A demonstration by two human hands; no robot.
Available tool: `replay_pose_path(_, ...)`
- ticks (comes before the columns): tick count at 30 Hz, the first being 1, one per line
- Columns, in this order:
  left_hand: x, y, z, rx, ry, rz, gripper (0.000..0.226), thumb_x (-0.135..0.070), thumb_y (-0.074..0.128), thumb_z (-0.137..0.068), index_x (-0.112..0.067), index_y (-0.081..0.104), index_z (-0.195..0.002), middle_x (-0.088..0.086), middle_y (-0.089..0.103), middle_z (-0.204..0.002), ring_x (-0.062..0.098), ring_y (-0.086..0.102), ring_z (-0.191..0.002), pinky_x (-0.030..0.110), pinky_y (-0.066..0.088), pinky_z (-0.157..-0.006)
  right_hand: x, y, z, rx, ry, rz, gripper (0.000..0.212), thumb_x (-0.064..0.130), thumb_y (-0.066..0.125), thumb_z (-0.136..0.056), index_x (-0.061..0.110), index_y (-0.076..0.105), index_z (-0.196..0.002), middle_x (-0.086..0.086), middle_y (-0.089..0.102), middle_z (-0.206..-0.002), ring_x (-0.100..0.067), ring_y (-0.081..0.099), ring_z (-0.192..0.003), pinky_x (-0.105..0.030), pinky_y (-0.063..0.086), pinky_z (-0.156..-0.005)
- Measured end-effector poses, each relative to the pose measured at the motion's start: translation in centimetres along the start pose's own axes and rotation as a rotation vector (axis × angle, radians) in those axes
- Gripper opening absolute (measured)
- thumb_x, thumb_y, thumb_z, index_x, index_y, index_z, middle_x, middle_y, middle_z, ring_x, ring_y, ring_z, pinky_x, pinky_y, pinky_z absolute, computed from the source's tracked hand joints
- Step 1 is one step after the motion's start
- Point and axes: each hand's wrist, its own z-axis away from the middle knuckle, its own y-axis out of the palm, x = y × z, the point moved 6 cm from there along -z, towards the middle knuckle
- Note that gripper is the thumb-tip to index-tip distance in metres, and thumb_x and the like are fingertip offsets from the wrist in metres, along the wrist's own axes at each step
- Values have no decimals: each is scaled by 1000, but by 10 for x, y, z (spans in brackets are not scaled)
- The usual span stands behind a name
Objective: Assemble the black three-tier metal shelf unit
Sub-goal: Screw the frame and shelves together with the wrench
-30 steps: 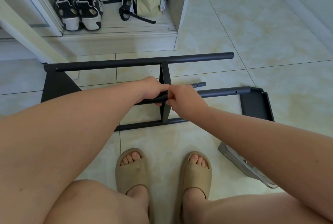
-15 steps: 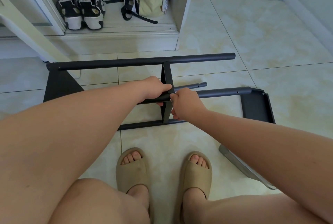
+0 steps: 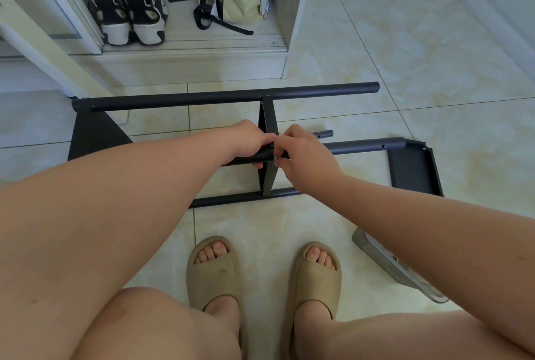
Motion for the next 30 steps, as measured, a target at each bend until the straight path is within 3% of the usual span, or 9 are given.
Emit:
replay_pose_path(2,0,1,0,0,0,4,38,-42,50,-100,-11,72,-98,10,77,-89,20,74,-75,37,50,-95,-3,1,-1,5,23,-31,2,17,62,-98,18,61,-99,0,50,-111,-21,46,-99,-42,52,-78)
replay_pose_path(5,-1,1,0,-15,-5,6,40,-40,47,-103,-7,71,-102,11,77,-87,20,72,-72,37,49,-94,-7,1,-4,13,99,-110,14,23,61,-99,17,57,-87,1,50,-110,-20,49,-94,-39,50,-79)
replay_pose_path(9,-3,-1,3,-26,-1,-2,36,-37,47,-103,-9,68,-98,7,72,-73,16,68,-63,29,47,-71,-7,1,-6,18,144,-114,21,24,60,-100,16,54,-81,-1,50,-111,-21,52,-92,-39,50,-81)
replay_pose_path(12,-2,-1,5,-9,-10,10,34,-37,49,-102,-9,69,-100,4,72,-69,15,68,-62,28,43,-66,-9,1,-9,38,171,-108,25,26,62,-99,15,53,-79,0,49,-110,-22,54,-90,-38,50,-82)
replay_pose_path(17,-1,-1,5,4,-14,28,32,-38,51,-101,-14,70,-91,5,75,-72,14,70,-66,28,44,-68,-11,-1,-9,12,164,-125,17,25,67,-96,11,57,-92,-1,49,-103,-22,53,-87,-36,49,-79)
replay_pose_path(21,-2,-1,7,-15,-16,38,32,-38,51,-101,-15,71,-90,7,77,-77,15,71,-71,30,47,-79,-12,-1,-8,37,125,-114,17,24,65,-97,12,59,-88,-1,50,-105,-22,55,-88,-35,49,-81)
replay_pose_path(27,-9,0,16,-90,-29,5,32,-36,50,-102,-14,69,-90,6,71,-73,14,62,-62,28,39,-62,-13,-1,-11,-8,201,-110,14,23,65,-97,11,58,-94,0,47,-106,-23,54,-91,-36,49,-80)
replay_pose_path(30,-12,1,20,-203,-46,-35,24,-32,51,-101,-13,63,-90,6,56,-75,19,48,-64,29,35,-58,-13,-1,-6,6,159,-113,18,27,65,-97,12,55,-97,-2,47,-109,-24,53,-94,-41,52,-84)
